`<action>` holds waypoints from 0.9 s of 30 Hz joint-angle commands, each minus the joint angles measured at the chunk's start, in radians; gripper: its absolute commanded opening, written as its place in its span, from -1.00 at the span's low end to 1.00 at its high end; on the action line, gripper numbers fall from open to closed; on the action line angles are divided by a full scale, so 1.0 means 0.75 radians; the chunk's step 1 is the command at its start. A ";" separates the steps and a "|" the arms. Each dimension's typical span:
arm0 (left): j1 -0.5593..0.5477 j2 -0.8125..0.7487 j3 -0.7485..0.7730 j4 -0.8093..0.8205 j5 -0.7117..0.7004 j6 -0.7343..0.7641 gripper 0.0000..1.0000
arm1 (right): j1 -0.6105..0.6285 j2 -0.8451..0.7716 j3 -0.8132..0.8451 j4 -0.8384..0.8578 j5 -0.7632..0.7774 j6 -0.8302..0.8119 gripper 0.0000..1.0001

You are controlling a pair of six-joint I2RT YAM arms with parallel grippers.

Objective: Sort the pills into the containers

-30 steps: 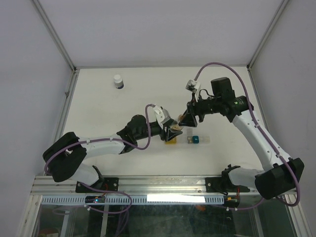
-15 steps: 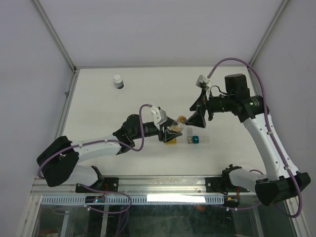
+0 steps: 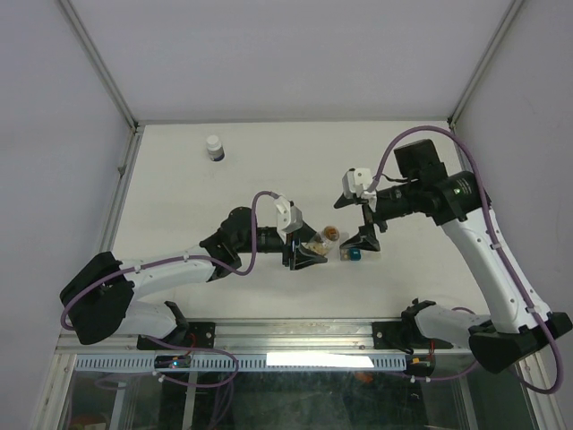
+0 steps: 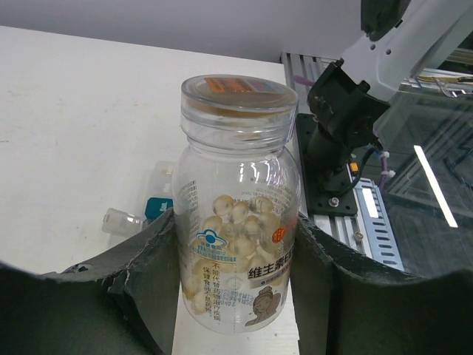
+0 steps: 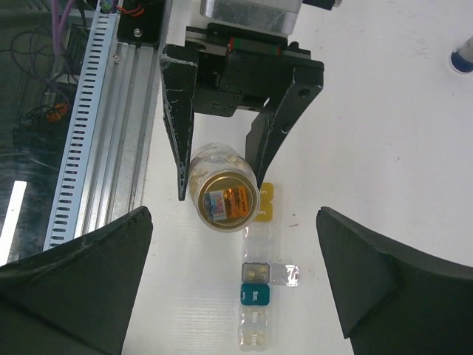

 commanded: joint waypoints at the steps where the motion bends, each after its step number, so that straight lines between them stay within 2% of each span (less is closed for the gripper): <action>1: 0.004 -0.031 0.058 0.019 0.086 -0.018 -1.00 | 0.061 0.019 0.029 0.017 0.033 -0.009 0.89; 15: 0.004 -0.006 0.076 0.019 0.095 -0.023 -1.00 | 0.200 0.064 -0.052 0.053 0.169 0.055 0.50; 27: 0.003 0.014 0.092 0.015 0.103 -0.026 -1.00 | 0.208 0.048 -0.044 0.050 0.160 0.064 0.02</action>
